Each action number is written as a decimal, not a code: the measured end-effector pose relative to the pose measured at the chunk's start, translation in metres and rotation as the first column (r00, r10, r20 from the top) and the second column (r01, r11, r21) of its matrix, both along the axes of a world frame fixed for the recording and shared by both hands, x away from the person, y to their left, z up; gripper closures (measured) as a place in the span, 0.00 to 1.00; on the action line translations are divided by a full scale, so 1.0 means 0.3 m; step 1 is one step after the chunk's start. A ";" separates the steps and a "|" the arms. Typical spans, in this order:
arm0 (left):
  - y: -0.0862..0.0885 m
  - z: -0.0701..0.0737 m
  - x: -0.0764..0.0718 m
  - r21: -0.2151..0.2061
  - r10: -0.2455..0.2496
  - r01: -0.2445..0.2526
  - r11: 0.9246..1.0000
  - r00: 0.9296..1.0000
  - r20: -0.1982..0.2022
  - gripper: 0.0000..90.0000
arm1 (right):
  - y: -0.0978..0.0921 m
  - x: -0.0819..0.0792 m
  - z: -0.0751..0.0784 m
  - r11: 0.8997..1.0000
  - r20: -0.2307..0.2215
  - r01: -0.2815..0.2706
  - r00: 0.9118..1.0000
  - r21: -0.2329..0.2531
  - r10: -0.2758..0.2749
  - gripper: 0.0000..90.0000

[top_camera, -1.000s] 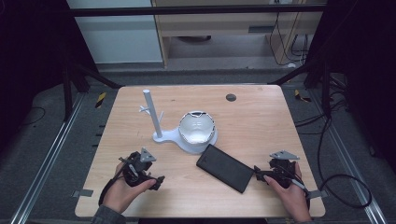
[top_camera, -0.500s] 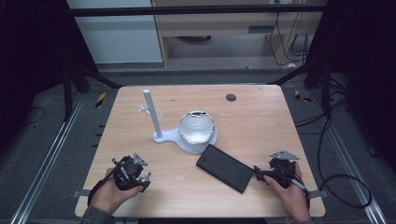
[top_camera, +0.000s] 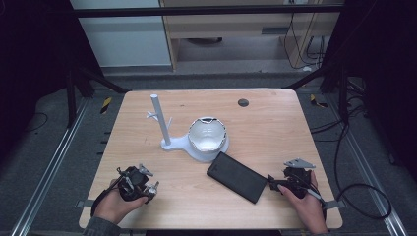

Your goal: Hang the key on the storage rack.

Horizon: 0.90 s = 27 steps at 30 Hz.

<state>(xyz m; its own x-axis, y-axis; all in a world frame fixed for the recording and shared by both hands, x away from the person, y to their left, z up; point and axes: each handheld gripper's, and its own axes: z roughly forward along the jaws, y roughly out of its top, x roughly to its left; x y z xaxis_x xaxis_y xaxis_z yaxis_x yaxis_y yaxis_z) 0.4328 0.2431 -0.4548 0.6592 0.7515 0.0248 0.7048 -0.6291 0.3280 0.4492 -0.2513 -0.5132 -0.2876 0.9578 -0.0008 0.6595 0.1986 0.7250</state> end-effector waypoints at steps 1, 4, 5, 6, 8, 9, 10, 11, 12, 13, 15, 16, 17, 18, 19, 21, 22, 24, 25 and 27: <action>-0.001 -0.003 0.001 -0.005 0.005 -0.005 1.000 1.000 -0.005 0.60 | 0.000 0.000 0.000 1.000 0.000 0.000 1.000 0.000 0.000 0.01; 0.000 -0.010 0.004 0.004 0.004 -0.003 1.000 1.000 -0.010 0.59 | 0.000 0.000 0.000 1.000 0.000 0.000 1.000 0.000 0.000 0.01; 0.001 -0.013 0.005 0.004 0.006 -0.006 1.000 1.000 -0.007 0.60 | 0.000 0.000 0.000 1.000 0.000 0.000 1.000 0.000 0.000 0.01; 0.004 -0.015 0.007 0.009 0.007 -0.007 1.000 1.000 -0.009 0.60 | 0.000 0.000 0.000 1.000 0.000 0.000 1.000 0.000 0.000 0.01; 0.006 -0.021 0.007 0.004 0.005 -0.005 1.000 1.000 -0.017 0.60 | 0.000 0.000 0.000 1.000 0.000 0.000 1.000 0.000 0.000 0.01; 0.005 -0.025 0.005 -0.009 0.009 -0.009 1.000 1.000 -0.023 0.60 | 0.000 0.000 0.000 1.000 0.000 0.000 1.000 0.000 0.000 0.01; 0.004 -0.028 0.003 -0.008 0.002 -0.003 1.000 1.000 -0.026 0.60 | 0.000 0.000 0.000 1.000 0.000 0.000 1.000 0.000 0.000 0.01; 0.003 -0.032 0.003 0.003 0.000 0.000 1.000 1.000 -0.021 0.61 | 0.000 0.000 0.000 1.000 0.000 0.000 1.000 0.000 0.000 0.01; 0.003 -0.032 0.003 0.003 0.000 0.000 1.000 1.000 -0.021 0.61 | 0.000 0.000 0.000 1.000 0.000 0.000 1.000 0.000 0.000 0.01; 0.002 -0.034 0.002 0.004 0.005 -0.005 1.000 1.000 -0.020 0.61 | 0.000 0.000 0.000 1.000 0.000 0.000 1.000 0.000 0.000 0.01; 0.002 -0.036 0.003 0.005 0.010 -0.010 1.000 1.000 -0.020 0.61 | 0.000 0.000 0.000 1.000 0.000 0.000 1.000 0.000 0.000 0.01; 0.003 -0.036 0.005 0.008 0.008 -0.008 1.000 1.000 -0.021 0.61 | 0.000 0.000 0.000 1.000 0.000 0.000 1.000 0.000 0.000 0.01; 0.004 -0.037 0.006 0.005 0.012 -0.012 1.000 1.000 -0.020 0.62 | 0.000 0.000 0.000 1.000 0.000 0.000 1.000 0.000 0.000 0.01; 0.006 -0.039 0.008 0.006 0.017 -0.017 1.000 1.000 -0.019 0.62 | 0.000 0.000 0.000 1.000 0.000 0.000 1.000 0.000 0.000 0.01; 0.009 -0.041 0.010 0.011 0.015 -0.015 1.000 1.000 -0.022 0.62 | 0.000 0.000 0.000 1.000 0.000 0.000 1.000 0.000 0.000 0.01; 0.013 -0.043 0.012 0.005 0.019 -0.019 1.000 1.000 -0.022 0.61 | 0.000 0.000 0.000 1.000 0.000 0.000 1.000 0.000 0.000 0.01; 0.014 -0.043 0.012 0.004 0.017 -0.017 1.000 1.000 -0.023 0.62 | 0.000 0.000 0.000 1.000 0.000 0.000 1.000 0.000 0.000 0.01; 0.016 -0.043 0.013 -0.005 0.017 -0.017 1.000 1.000 -0.026 0.62 | 0.000 0.000 0.000 1.000 0.000 0.000 1.000 0.000 0.000 0.01; 0.017 -0.043 0.014 -0.011 0.016 -0.017 1.000 0.999 -0.029 0.62 | 0.000 0.000 0.000 1.000 0.000 0.000 1.000 0.000 0.000 0.01; 0.021 -0.042 0.018 -0.018 0.013 -0.014 1.000 0.999 -0.031 0.61 | 0.000 0.000 0.000 1.000 0.000 0.000 1.000 0.000 0.000 0.01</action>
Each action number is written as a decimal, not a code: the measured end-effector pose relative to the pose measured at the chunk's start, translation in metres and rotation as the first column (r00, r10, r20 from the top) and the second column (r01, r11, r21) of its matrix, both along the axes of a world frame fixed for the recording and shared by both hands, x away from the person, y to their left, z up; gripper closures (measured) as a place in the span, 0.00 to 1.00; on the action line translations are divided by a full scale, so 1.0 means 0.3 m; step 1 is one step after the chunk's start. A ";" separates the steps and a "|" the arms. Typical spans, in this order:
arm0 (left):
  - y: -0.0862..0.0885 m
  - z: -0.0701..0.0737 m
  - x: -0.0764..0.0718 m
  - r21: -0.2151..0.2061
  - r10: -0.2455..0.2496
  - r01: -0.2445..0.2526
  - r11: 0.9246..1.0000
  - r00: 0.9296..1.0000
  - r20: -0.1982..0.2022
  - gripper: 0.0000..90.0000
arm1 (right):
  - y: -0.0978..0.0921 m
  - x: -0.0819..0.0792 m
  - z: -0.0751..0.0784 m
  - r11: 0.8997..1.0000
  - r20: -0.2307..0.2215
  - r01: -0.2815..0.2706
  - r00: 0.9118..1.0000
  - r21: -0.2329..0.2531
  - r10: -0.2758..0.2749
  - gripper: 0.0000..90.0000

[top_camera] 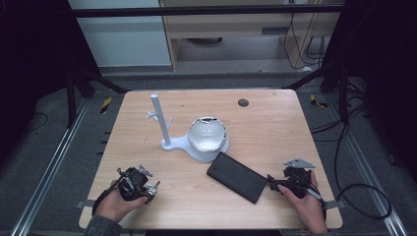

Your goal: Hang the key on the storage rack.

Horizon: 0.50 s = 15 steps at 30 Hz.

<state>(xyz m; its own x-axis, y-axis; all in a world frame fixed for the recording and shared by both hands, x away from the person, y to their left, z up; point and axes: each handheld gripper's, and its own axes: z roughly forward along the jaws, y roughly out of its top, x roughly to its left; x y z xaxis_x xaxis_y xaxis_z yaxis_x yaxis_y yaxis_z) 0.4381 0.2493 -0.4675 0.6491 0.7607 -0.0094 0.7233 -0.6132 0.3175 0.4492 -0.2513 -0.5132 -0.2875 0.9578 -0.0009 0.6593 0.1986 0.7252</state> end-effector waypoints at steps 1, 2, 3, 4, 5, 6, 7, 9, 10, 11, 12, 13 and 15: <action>0.001 0.000 0.000 -0.008 0.000 0.000 1.000 1.000 -0.002 0.59 | 0.000 0.000 0.000 1.000 0.000 0.000 1.000 0.000 0.000 0.01; 0.001 0.002 0.000 -0.013 -0.003 0.003 1.000 1.000 -0.001 0.59 | 0.000 0.000 0.000 1.000 0.000 0.000 1.000 0.000 0.000 0.01; 0.002 0.004 0.000 -0.018 -0.002 0.002 1.000 1.000 0.002 0.59 | 0.000 0.000 0.000 1.000 -0.001 0.000 1.000 0.000 0.000 0.01; 0.002 0.004 0.001 -0.020 0.004 -0.004 1.000 1.000 0.006 0.59 | 0.000 0.000 0.000 1.000 0.000 0.000 1.000 0.000 0.000 0.01; 0.003 0.003 0.002 -0.017 0.004 -0.004 1.000 1.000 0.006 0.59 | 0.000 0.000 0.000 1.000 0.000 0.000 1.000 0.000 0.000 0.01; 0.003 0.001 0.004 -0.012 0.004 -0.004 1.000 1.000 0.001 0.60 | 0.000 0.000 0.000 1.000 -0.001 0.000 1.000 0.000 0.000 0.01; 0.004 -0.001 0.005 -0.011 0.003 -0.003 1.000 1.000 0.002 0.60 | 0.000 0.000 0.000 1.000 0.000 0.000 1.000 0.000 0.000 0.01; 0.004 -0.001 0.006 -0.011 0.003 -0.003 1.000 1.000 0.004 0.62 | 0.000 0.000 0.000 1.000 -0.001 0.000 1.000 0.000 0.000 0.01; 0.004 0.000 0.005 -0.009 0.001 -0.001 1.000 1.000 0.007 0.65 | 0.000 0.000 0.000 1.000 0.000 0.000 1.000 0.000 0.000 0.01; 0.005 0.000 0.005 -0.006 -0.001 0.001 1.000 1.000 0.011 0.67 | 0.000 0.000 0.000 1.000 0.000 0.000 1.000 0.000 0.000 0.01; 0.005 0.000 0.005 -0.007 -0.002 0.003 1.000 1.000 0.011 0.70 | 0.000 0.000 0.000 1.000 0.000 0.000 1.000 0.000 0.000 0.01; 0.005 0.001 0.005 -0.010 -0.006 0.006 1.000 1.000 0.011 0.71 | 0.000 0.000 0.000 1.000 0.000 0.000 1.000 0.000 0.000 0.01; 0.004 0.001 0.004 -0.010 -0.010 0.010 1.000 1.000 0.014 0.74 | 0.000 0.000 0.000 1.000 0.000 0.000 1.000 0.000 0.000 0.01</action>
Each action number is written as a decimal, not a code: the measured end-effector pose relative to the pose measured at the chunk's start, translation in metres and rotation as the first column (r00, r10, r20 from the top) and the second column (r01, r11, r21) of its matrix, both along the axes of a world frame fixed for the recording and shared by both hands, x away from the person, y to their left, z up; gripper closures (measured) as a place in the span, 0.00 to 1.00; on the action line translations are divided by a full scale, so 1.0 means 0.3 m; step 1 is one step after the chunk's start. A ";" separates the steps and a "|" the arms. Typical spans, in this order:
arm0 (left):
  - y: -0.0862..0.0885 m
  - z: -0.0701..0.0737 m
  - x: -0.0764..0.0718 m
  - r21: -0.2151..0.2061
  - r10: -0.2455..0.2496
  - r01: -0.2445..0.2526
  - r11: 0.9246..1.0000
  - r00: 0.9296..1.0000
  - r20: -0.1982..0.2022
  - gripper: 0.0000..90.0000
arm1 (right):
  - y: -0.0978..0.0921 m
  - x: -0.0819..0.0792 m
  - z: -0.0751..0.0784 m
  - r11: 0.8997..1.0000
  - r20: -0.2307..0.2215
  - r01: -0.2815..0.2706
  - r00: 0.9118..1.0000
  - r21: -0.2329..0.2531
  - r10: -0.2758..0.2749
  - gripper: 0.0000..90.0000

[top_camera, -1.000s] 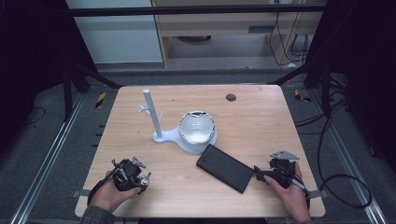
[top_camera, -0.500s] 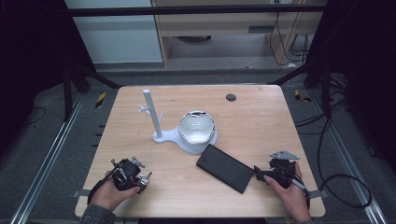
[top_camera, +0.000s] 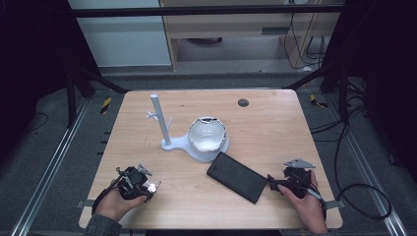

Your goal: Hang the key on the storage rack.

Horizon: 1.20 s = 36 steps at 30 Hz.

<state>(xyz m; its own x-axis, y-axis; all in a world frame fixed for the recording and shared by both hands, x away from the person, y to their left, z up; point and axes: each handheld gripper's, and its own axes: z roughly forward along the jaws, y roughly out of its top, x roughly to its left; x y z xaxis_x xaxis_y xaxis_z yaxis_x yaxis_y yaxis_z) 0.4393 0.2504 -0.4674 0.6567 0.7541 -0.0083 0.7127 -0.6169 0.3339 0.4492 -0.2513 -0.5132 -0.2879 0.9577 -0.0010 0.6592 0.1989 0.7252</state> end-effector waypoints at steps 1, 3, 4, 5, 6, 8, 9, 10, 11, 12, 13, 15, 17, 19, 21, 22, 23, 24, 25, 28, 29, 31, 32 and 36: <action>-0.002 0.005 -0.002 -0.005 0.003 -0.003 1.000 1.000 0.007 0.75 | 0.000 0.000 0.000 1.000 0.000 0.000 1.000 0.000 0.000 0.01; 0.002 0.020 -0.004 -0.025 0.006 -0.005 1.000 0.999 0.031 0.89 | 0.000 0.000 0.000 1.000 0.000 0.000 1.000 0.000 0.000 0.01; 0.003 0.025 -0.005 -0.044 0.005 -0.003 0.999 0.999 0.036 0.92 | 0.000 0.000 0.000 1.000 0.000 0.000 1.000 0.000 0.000 0.01; 0.002 0.025 -0.007 -0.041 -0.001 0.003 0.999 0.999 0.037 0.93 | 0.000 0.000 0.000 1.000 0.000 0.001 1.000 -0.001 -0.001 0.01; 0.000 0.024 -0.008 -0.037 -0.003 0.004 0.999 0.999 0.038 0.93 | 0.000 0.000 0.000 1.000 0.000 0.000 1.000 0.000 0.000 0.01; -0.001 0.024 -0.009 -0.034 -0.005 0.007 0.999 0.999 0.038 0.93 | 0.000 0.000 0.000 1.000 0.000 0.001 1.000 0.000 -0.001 0.01; -0.008 0.025 -0.012 -0.033 -0.018 0.020 0.999 0.999 0.033 0.93 | 0.000 0.000 0.000 1.000 0.000 0.000 1.000 0.000 0.000 0.01; -0.014 0.025 -0.015 -0.029 -0.022 0.023 0.999 0.999 0.033 0.93 | 0.000 0.000 0.000 1.000 0.001 0.000 1.000 0.000 0.000 0.01; -0.019 0.025 -0.018 -0.019 -0.026 0.026 0.999 0.999 0.037 0.93 | 0.000 0.000 0.000 1.000 0.001 0.000 1.000 0.000 0.000 0.01; -0.019 0.025 -0.018 -0.019 -0.026 0.026 0.999 0.999 0.037 0.93 | 0.000 0.000 0.000 1.000 0.000 0.000 1.000 0.000 0.000 0.01; -0.029 0.022 -0.023 0.005 -0.031 0.031 0.999 0.998 0.045 0.92 | 0.000 0.000 0.000 1.000 0.000 -0.001 1.000 0.000 0.001 0.01; -0.042 0.013 -0.030 0.027 -0.052 0.051 0.998 0.998 0.040 0.94 | 0.000 0.001 0.000 1.000 0.001 0.000 1.000 -0.001 0.000 0.01; -0.054 0.008 -0.038 0.037 -0.057 0.055 0.998 0.997 0.053 0.95 | 0.001 0.000 0.000 1.000 0.000 0.001 1.000 0.001 -0.001 0.01; -0.063 0.001 -0.043 0.041 -0.062 0.060 0.997 0.997 0.053 0.95 | 0.000 0.001 0.000 1.000 0.001 -0.001 1.000 -0.001 0.001 0.01; -0.067 -0.006 -0.043 0.037 -0.061 0.059 0.998 0.996 0.061 0.95 | 0.000 0.001 0.000 1.000 0.000 0.000 1.000 0.001 0.000 0.01; -0.067 -0.006 -0.043 0.037 -0.061 0.059 0.998 0.996 0.061 0.95 | 0.000 0.001 0.000 1.000 0.000 0.000 1.000 0.001 0.000 0.01; -0.068 -0.006 -0.042 0.035 -0.061 0.059 0.998 0.996 0.068 0.95 | 0.000 0.001 0.000 1.000 0.000 0.000 1.000 0.000 0.000 0.01; -0.070 -0.007 -0.045 0.043 -0.064 0.060 0.997 0.995 0.078 0.95 | 0.000 0.001 0.000 1.000 0.000 0.000 1.000 0.001 0.000 0.01; -0.072 -0.007 -0.046 0.048 -0.067 0.063 0.997 0.995 0.079 0.96 | 0.000 0.001 0.000 1.000 0.000 0.000 1.000 0.000 0.000 0.01; -0.064 0.009 -0.044 0.030 -0.052 0.049 0.998 0.993 0.102 0.96 | 0.000 0.001 0.000 1.000 0.000 0.000 1.000 0.001 0.000 0.01; -0.057 0.023 -0.042 0.016 -0.048 0.047 0.999 0.993 0.106 0.96 | 0.000 0.001 0.000 1.000 0.000 0.000 1.000 0.000 0.000 0.01; -0.044 0.058 -0.036 -0.002 -0.045 0.045 0.999 0.992 0.116 0.96 | 0.000 0.001 0.000 1.000 0.000 -0.001 1.000 0.000 0.001 0.01; -0.038 0.078 -0.032 -0.008 -0.048 0.050 0.999 0.992 0.119 0.96 | 0.000 0.001 0.000 1.000 0.000 -0.002 1.000 0.001 0.002 0.01; -0.026 0.143 -0.016 -0.015 -0.049 0.052 0.999 0.989 0.141 0.96 | 0.000 0.002 0.000 1.000 0.000 -0.003 1.000 -0.002 0.003 0.01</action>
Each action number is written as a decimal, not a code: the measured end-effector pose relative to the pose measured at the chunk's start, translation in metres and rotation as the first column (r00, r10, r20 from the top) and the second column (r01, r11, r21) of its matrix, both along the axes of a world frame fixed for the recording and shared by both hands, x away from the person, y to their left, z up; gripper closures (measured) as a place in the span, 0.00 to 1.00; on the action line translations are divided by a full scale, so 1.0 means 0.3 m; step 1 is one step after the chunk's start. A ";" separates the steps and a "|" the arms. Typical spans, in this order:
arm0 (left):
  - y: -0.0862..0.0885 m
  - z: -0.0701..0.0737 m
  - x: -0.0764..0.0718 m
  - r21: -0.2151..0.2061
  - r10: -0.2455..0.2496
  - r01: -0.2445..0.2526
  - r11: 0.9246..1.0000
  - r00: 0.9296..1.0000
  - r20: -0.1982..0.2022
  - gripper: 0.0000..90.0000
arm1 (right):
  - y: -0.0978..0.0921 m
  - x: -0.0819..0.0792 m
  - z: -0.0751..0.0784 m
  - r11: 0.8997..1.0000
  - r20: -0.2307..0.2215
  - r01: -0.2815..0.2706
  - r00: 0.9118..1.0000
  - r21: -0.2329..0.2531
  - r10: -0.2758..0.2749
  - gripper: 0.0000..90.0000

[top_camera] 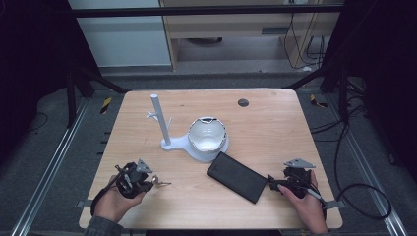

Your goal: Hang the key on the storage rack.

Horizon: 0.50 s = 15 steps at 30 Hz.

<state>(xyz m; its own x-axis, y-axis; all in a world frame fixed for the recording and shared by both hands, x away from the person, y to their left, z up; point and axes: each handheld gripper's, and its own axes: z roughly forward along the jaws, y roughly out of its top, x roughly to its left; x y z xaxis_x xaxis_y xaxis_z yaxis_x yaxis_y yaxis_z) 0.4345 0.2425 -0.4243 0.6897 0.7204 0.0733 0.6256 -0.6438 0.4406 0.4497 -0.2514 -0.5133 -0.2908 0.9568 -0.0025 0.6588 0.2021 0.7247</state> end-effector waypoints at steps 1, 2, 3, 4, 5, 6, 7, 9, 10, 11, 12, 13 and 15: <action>0.006 0.043 0.015 -0.013 -0.002 0.002 1.000 1.000 0.013 0.96 | -0.001 0.001 0.000 1.000 0.001 -0.004 1.000 -0.002 0.004 0.01; 0.006 0.043 0.015 -0.013 -0.002 0.002 1.000 1.000 0.013 0.96 | -0.001 0.001 0.000 1.000 0.002 -0.004 1.000 -0.002 0.004 0.01; 0.007 0.059 0.021 -0.014 -0.005 0.005 1.000 1.000 0.013 0.96 | -0.001 0.001 0.000 1.000 0.002 -0.004 1.000 -0.002 0.004 0.01; 0.010 0.084 0.032 -0.014 -0.006 0.007 1.000 1.000 0.020 0.96 | -0.001 0.001 0.000 1.000 0.001 -0.005 1.000 -0.003 0.005 0.01; 0.013 0.106 0.044 -0.008 -0.009 0.009 1.000 1.000 0.022 0.96 | -0.001 0.001 0.000 1.000 0.000 -0.004 1.000 -0.001 0.004 0.01; 0.016 0.123 0.055 -0.002 -0.008 0.008 1.000 1.000 0.026 0.96 | -0.001 0.001 0.000 1.000 0.000 -0.006 1.000 0.000 0.006 0.01; 0.020 0.138 0.065 0.001 -0.007 0.007 1.000 1.000 0.028 0.96 | -0.001 0.001 0.000 1.000 -0.001 -0.006 1.000 0.001 0.006 0.01; 0.033 0.168 0.088 0.011 -0.001 0.000 1.000 0.999 0.035 0.96 | -0.002 0.002 0.000 1.000 -0.001 -0.008 1.000 0.000 0.008 0.01; 0.037 0.177 0.095 0.016 0.001 -0.001 1.000 0.999 0.037 0.96 | -0.002 0.002 0.000 1.000 -0.001 -0.008 1.000 0.000 0.008 0.01; 0.043 0.189 0.104 0.023 0.002 -0.003 1.000 0.999 0.037 0.96 | -0.002 0.002 0.000 1.000 0.000 -0.008 1.000 0.000 0.008 0.01; 0.050 0.203 0.112 0.028 0.005 -0.006 1.000 0.999 0.040 0.96 | -0.002 0.002 0.000 1.000 -0.001 -0.008 1.000 -0.001 0.008 0.01; 0.058 0.218 0.119 0.028 0.009 -0.010 1.000 0.999 0.043 0.96 | -0.002 0.002 0.001 1.000 -0.002 -0.009 1.000 -0.001 0.009 0.01; 0.071 0.247 0.130 0.013 0.017 -0.017 1.000 0.999 0.047 0.96 | -0.002 0.002 0.001 1.000 -0.002 -0.009 1.000 0.000 0.009 0.01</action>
